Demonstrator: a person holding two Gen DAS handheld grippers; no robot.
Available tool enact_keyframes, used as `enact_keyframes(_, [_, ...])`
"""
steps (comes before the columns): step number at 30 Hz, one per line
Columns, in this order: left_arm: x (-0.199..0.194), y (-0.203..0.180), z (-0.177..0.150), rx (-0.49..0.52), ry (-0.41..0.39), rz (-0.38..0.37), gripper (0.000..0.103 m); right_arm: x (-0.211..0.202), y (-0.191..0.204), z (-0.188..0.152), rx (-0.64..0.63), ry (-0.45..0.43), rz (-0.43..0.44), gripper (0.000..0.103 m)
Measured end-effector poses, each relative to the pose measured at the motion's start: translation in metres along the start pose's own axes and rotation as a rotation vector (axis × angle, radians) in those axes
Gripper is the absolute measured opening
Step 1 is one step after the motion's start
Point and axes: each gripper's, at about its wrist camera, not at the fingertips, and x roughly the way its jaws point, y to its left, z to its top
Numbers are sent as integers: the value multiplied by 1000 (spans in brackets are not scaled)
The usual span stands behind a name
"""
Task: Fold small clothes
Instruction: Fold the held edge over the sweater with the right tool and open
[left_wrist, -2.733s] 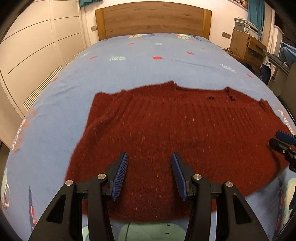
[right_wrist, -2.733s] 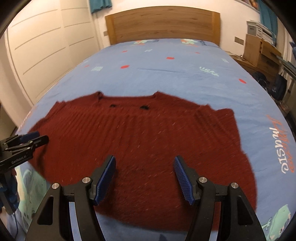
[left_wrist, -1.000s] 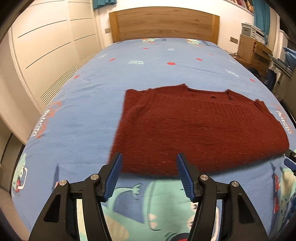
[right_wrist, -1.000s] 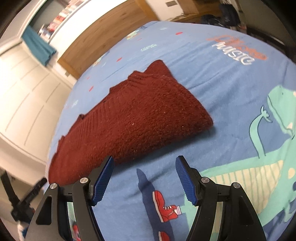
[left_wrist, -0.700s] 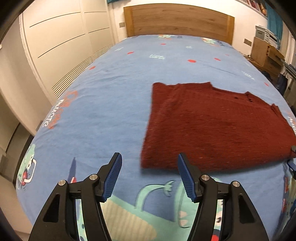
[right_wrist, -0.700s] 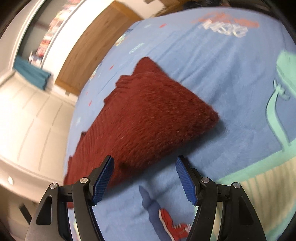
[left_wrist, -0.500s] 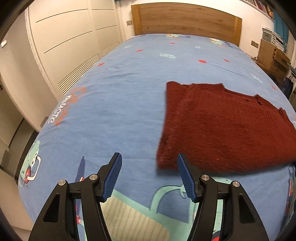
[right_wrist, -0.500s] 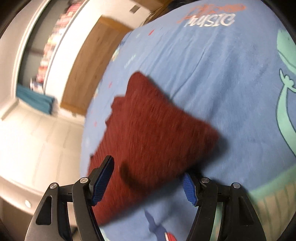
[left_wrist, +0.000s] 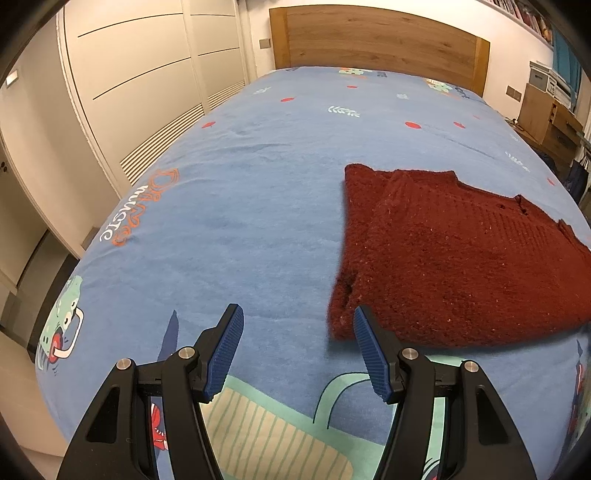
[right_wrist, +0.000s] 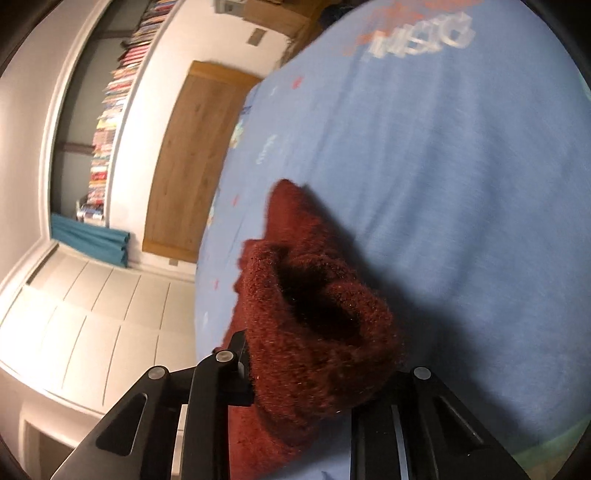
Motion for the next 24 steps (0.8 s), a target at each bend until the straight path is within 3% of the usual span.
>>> enact_keyframes(8, [-13, 18, 0, -40, -15, -20, 57, 17, 78, 1, -115, 59, 37, 19])
enact_keyframes(13, [-20, 44, -1, -88, -26, -14, 57, 49, 153, -16, -222, 131, 65, 19])
enact_keyframes(19, [-27, 80, -5, -134, -30, 13, 57, 105, 226, -67, -339, 231, 107, 18])
enact_keyframes(24, [-27, 108, -12, -173, -30, 30, 57, 156, 263, -147, -500, 360, 110, 18])
